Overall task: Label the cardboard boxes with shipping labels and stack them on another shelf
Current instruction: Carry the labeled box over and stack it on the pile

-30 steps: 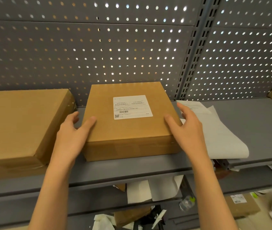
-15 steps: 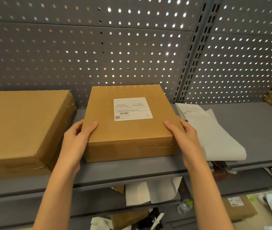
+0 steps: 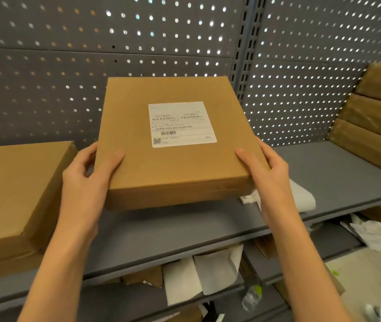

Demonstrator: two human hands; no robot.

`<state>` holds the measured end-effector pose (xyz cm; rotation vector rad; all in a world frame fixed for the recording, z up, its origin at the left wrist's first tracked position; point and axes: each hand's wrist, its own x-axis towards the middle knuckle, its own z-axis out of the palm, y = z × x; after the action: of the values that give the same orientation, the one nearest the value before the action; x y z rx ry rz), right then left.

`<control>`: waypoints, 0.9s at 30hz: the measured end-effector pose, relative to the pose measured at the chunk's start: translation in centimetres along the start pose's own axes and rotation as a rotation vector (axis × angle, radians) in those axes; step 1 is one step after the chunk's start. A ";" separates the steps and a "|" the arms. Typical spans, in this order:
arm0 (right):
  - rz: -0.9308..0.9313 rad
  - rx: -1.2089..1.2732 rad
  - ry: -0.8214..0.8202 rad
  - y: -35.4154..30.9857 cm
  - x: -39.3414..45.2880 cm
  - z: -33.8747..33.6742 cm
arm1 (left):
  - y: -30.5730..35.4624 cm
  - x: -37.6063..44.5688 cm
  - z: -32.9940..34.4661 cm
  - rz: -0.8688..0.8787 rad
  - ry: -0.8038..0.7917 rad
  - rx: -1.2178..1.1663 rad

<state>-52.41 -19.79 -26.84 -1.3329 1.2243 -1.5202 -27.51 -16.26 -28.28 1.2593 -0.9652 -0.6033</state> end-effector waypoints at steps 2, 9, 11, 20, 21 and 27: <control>-0.041 -0.006 0.028 -0.6 -0.3 -0.8 | 0.7 0.0 0.5 0.031 -0.028 -0.031; -0.148 -0.018 0.128 -1.7 -1.6 -4.4 | 3.1 -1.3 3.2 0.152 -0.104 -0.071; -0.174 -0.017 0.163 -2.1 -2.1 -6.1 | 3.8 -1.9 4.5 0.177 -0.138 -0.068; -0.227 -0.038 0.368 -3.7 -2.6 -17.0 | 7.5 -5.7 14.7 0.265 -0.321 -0.141; -0.227 -0.041 0.392 -3.8 -2.5 -18.5 | 7.8 -6.2 16.1 0.276 -0.333 -0.144; -0.235 -0.053 0.472 -4.4 -1.2 -28.4 | 10.1 -10.6 25.5 0.300 -0.364 -0.178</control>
<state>-79.99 -12.54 -22.77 -1.2215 1.4367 -2.0656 -55.87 -18.06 -20.97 0.8387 -1.3425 -0.6761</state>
